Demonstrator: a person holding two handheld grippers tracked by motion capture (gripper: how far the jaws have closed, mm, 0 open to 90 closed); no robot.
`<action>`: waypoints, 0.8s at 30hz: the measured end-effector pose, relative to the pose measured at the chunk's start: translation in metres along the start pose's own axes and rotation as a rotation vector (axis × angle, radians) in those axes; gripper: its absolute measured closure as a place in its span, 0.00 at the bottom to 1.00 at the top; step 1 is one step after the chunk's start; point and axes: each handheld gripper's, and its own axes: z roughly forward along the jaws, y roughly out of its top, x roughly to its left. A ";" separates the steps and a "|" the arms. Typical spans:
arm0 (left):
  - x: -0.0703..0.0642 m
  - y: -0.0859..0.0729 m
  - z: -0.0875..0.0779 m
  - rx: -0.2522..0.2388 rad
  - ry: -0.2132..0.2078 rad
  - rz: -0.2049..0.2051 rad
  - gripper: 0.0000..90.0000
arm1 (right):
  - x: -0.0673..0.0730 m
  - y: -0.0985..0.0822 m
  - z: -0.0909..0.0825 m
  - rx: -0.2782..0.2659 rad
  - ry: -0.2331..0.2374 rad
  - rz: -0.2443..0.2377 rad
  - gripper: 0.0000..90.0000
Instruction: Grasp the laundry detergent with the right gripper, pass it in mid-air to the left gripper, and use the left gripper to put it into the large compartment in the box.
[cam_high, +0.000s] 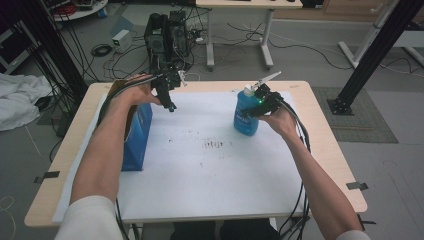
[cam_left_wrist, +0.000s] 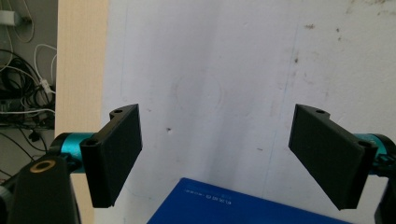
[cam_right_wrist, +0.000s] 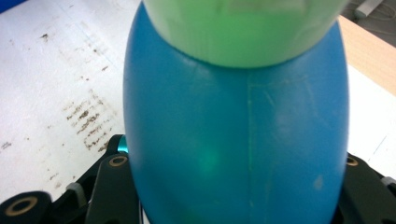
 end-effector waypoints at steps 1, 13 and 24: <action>0.000 0.001 -0.002 -0.002 0.001 0.006 0.19 | 0.001 0.000 -0.001 -0.004 0.001 0.004 0.51; -0.011 0.008 -0.024 -0.064 -0.062 -0.046 0.19 | 0.020 0.013 -0.015 0.035 0.183 -0.132 0.51; -0.038 0.037 -0.057 -0.135 -0.115 -0.008 0.19 | 0.049 0.025 -0.026 0.037 0.311 -0.272 0.51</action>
